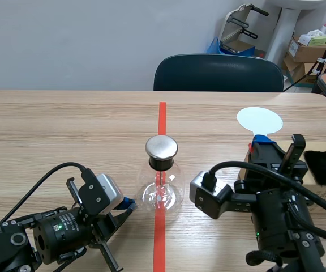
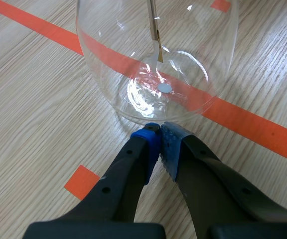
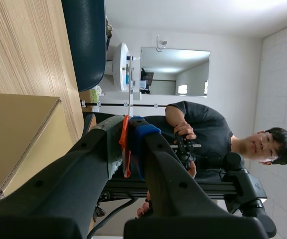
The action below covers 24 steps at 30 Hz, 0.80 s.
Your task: Do the electroscope experiment
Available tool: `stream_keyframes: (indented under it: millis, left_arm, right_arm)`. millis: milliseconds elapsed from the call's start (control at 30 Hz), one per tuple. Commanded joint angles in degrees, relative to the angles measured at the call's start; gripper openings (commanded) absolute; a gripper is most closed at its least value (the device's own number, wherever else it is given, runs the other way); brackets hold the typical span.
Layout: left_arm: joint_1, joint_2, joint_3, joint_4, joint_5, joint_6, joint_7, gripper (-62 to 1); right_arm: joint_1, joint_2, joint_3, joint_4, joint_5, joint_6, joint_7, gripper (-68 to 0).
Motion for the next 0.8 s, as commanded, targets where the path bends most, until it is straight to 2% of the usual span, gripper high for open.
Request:
stream_keyframes:
  millis: [0, 300, 467, 600, 767]
  left_arm:
    - [0.00, 0.31, -0.07, 0.92, -0.37, 0.28, -0.79, -57.5]
    - [0.00, 0.31, -0.07, 0.92, -0.37, 0.28, -0.83, -57.5]
    - [0.00, 0.31, -0.07, 0.92, -0.37, 0.26, -0.83, -57.5]
    - [0.00, 0.31, -0.07, 0.92, -0.37, 0.26, -1.01, -57.5]
    - [0.00, 0.31, -0.07, 0.92, -0.37, 0.26, -1.01, -57.5]
  right_arm:
    - [0.50, 0.15, 0.11, 0.59, -0.06, -0.83, -0.20, -65.8]
    - [0.50, 0.15, 0.11, 0.59, -0.06, -0.83, 1.27, -65.8]
    - [0.52, 0.15, 0.11, 0.59, -0.06, -1.11, 8.04, -65.8]
    - [0.52, 0.15, 0.11, 0.59, -0.06, -4.26, 14.80, -65.8]
    - [0.52, 0.15, 0.11, 0.59, -0.06, -4.28, 21.35, -65.8]
